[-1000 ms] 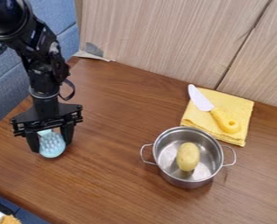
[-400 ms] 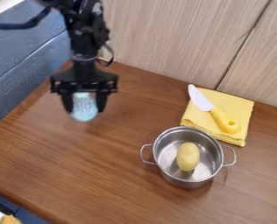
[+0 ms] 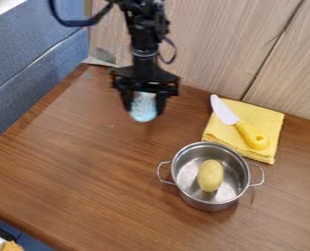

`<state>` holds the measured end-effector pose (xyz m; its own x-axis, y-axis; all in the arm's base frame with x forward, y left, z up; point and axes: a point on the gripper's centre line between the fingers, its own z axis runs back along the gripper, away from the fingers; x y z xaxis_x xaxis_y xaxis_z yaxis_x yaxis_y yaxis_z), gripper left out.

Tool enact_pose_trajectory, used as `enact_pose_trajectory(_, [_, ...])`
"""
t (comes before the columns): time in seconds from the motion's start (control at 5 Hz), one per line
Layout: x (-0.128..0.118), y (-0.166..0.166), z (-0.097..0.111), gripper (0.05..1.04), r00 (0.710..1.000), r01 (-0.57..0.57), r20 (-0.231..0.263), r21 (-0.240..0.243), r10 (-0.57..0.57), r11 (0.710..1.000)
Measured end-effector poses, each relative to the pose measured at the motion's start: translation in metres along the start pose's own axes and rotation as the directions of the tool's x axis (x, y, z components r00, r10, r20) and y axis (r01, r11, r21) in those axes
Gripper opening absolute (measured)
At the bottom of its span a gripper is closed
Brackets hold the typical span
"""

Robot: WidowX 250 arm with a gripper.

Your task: Move the blue brush to the left side of the yellow towel

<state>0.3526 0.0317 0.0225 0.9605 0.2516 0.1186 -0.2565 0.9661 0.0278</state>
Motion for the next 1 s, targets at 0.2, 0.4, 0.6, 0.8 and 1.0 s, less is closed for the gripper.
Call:
enact_pose_trajectory(0.2, [0.007,-0.022,-0.010,0.761,0.995,0.095,-0.009,-0.039,-0.095,0.995])
enact_pose_trajectory(0.4, [0.006,-0.044,-0.017,0.761,0.983,0.183,-0.019,-0.049,-0.184,0.982])
enact_pose_trajectory(0.6, [0.002,-0.057,-0.021,0.761,0.974,0.221,-0.042,-0.051,-0.223,0.974])
enact_pose_trajectory(0.8, [0.002,-0.056,-0.021,0.823,0.977,0.204,-0.048,-0.031,-0.206,0.978])
enact_pose_trajectory(1.0, [0.003,-0.054,-0.022,1.005,0.984,0.174,-0.039,-0.011,-0.174,0.985])
